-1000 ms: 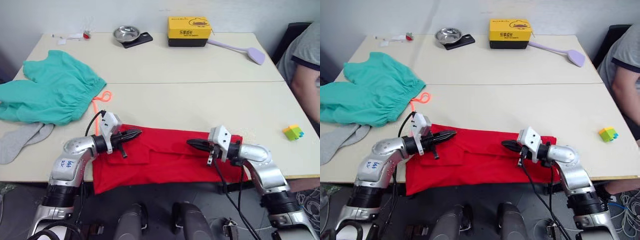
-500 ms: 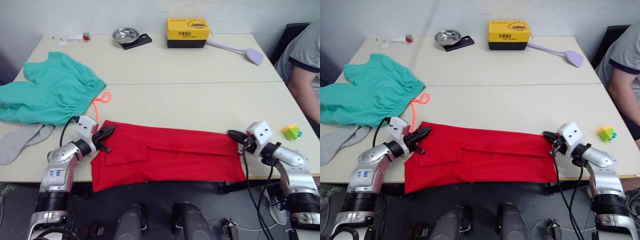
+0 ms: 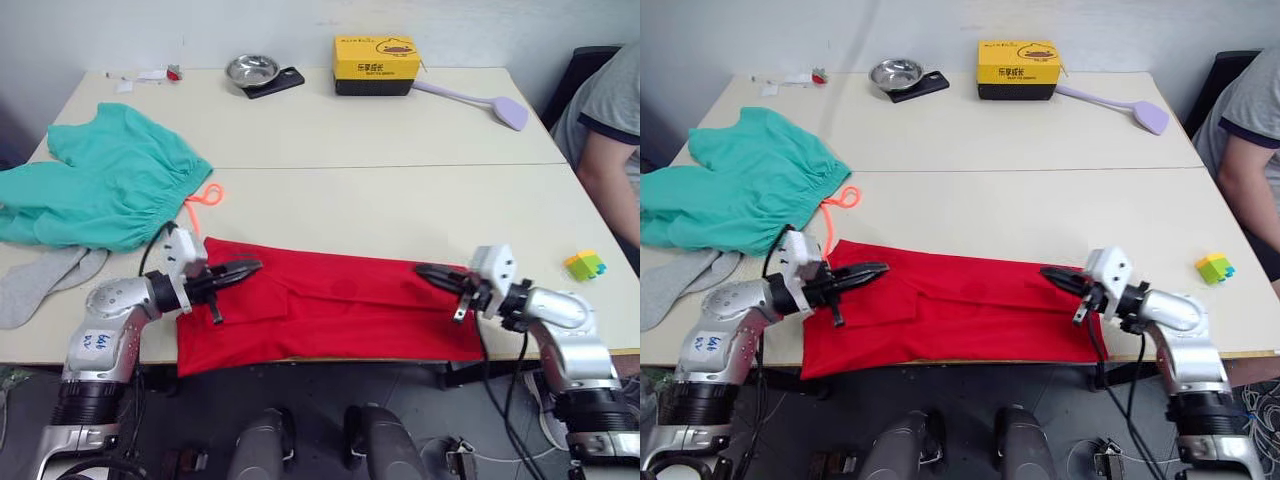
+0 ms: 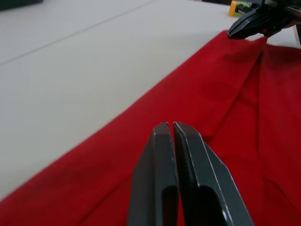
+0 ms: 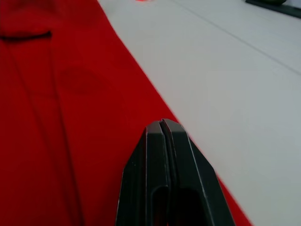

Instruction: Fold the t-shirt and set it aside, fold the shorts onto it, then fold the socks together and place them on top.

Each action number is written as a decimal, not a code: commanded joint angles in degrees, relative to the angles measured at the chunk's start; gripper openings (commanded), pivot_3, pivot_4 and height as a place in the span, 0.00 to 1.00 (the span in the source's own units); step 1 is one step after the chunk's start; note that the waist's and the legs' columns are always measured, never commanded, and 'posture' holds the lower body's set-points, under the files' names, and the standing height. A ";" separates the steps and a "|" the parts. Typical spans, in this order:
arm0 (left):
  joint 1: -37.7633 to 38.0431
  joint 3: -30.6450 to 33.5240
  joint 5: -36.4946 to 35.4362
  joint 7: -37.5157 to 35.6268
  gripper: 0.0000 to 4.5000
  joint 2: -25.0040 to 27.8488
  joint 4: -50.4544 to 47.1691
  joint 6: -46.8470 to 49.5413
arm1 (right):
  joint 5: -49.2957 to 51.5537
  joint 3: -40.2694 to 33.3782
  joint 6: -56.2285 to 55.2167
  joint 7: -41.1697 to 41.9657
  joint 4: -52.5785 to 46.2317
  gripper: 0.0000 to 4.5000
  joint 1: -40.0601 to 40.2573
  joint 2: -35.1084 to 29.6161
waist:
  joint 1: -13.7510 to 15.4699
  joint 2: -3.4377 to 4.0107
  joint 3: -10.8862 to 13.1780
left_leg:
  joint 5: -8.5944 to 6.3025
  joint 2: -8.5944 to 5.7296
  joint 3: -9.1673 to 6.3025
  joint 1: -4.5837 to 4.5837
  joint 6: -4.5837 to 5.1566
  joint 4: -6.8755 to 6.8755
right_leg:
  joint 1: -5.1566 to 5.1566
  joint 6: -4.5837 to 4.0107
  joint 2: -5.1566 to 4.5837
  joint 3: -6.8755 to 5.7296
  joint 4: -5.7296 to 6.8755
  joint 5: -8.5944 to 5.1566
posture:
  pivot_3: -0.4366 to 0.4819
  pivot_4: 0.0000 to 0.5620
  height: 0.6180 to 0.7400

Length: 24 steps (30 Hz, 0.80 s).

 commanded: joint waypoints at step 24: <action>13.24 12.69 -11.29 -14.73 0.71 10.51 -13.50 -4.72 | 5.98 -3.24 15.95 19.12 14.83 0.72 -16.52 -20.89 | -0.83 0.15 0.06 | -0.33 0.03 0.02 0.14 0.19 -0.17 | -0.04 -0.19 -0.05 0.03 -0.04 -0.11 | 0.48 0.27 1.00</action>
